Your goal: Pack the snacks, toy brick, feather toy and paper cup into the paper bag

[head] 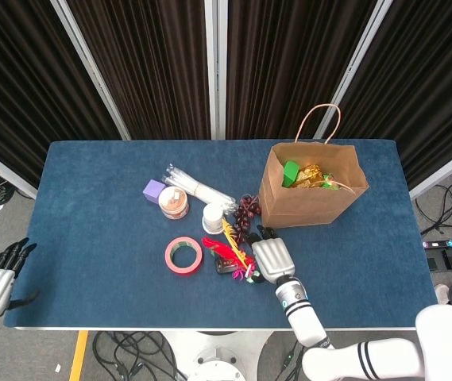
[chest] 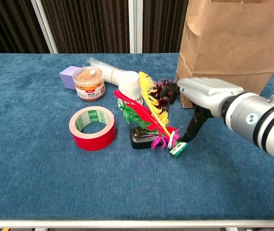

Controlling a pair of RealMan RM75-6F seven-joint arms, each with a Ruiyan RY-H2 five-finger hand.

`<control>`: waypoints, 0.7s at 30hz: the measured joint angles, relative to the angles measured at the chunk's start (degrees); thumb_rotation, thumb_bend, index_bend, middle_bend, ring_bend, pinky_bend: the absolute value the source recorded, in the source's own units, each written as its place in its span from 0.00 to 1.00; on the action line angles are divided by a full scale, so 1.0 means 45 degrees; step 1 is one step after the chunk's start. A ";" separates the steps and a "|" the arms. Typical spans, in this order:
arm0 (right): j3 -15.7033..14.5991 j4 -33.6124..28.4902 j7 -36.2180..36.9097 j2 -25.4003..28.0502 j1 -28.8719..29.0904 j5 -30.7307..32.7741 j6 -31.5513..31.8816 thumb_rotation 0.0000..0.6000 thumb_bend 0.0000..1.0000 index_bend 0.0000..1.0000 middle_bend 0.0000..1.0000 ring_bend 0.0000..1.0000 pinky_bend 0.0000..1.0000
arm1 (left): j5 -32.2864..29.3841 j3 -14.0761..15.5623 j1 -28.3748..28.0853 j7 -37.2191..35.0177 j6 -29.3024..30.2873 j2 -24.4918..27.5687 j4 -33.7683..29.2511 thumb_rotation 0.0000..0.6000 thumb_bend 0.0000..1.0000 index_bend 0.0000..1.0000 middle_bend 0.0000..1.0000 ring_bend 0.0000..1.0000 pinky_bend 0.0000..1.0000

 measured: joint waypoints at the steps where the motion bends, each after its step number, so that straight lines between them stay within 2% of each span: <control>1: 0.0054 0.0128 0.0008 -0.0136 0.0006 0.0180 -0.0136 1.00 0.00 0.15 0.22 0.05 0.10 | -0.0011 -0.0004 0.0005 -0.0015 -0.0002 0.0003 0.0013 1.00 0.26 0.14 0.08 0.02 0.17; 21: 0.0733 0.2210 -0.0315 -0.1995 0.0680 0.1213 -0.1390 1.00 0.00 0.15 0.24 0.07 0.10 | -0.0078 -0.0062 0.0039 -0.0515 -0.0023 -0.0066 0.0424 1.00 0.26 0.14 0.08 0.02 0.17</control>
